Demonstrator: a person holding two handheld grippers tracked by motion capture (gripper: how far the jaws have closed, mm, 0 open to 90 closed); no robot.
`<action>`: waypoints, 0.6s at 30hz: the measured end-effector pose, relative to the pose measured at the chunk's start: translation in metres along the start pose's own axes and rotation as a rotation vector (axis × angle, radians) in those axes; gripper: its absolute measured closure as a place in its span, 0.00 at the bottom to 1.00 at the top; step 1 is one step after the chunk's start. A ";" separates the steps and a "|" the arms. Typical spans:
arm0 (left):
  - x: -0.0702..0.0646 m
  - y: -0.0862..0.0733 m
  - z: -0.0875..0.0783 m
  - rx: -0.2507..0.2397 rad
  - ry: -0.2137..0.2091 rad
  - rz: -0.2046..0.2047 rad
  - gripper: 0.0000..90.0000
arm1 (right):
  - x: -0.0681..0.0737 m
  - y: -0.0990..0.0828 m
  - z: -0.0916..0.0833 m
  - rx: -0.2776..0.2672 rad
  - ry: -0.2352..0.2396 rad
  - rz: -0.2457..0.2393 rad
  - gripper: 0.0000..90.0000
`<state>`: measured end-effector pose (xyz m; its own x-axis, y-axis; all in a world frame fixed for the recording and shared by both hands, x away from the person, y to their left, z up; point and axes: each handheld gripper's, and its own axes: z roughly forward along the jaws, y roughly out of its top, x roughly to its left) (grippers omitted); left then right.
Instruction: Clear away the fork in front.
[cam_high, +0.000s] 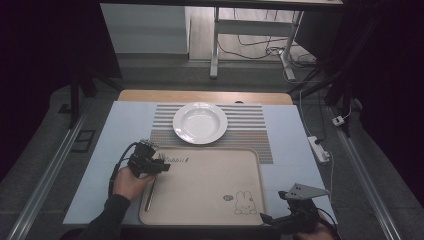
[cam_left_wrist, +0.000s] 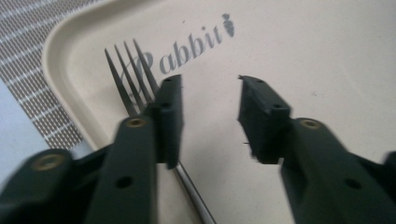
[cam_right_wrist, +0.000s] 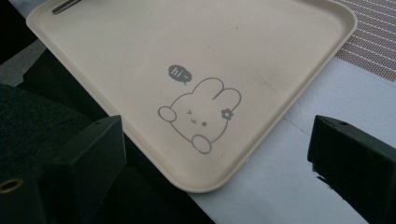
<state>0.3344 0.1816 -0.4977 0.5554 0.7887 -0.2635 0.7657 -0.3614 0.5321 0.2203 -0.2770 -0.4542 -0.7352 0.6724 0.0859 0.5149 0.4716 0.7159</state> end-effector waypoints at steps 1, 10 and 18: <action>-0.001 0.000 -0.001 -0.008 0.002 0.012 0.60 | 0.000 0.000 0.000 0.001 0.000 -0.001 0.05; -0.011 -0.003 -0.014 -0.081 -0.009 0.100 0.28 | 0.000 0.000 0.000 0.002 0.002 -0.005 0.05; -0.018 -0.010 -0.030 -0.124 -0.081 0.094 0.10 | 0.000 0.000 0.000 0.002 0.002 -0.010 0.05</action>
<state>0.3073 0.1857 -0.4737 0.6510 0.7098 -0.2690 0.6658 -0.3639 0.6514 0.2200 -0.2769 -0.4543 -0.7414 0.6663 0.0799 0.5080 0.4795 0.7155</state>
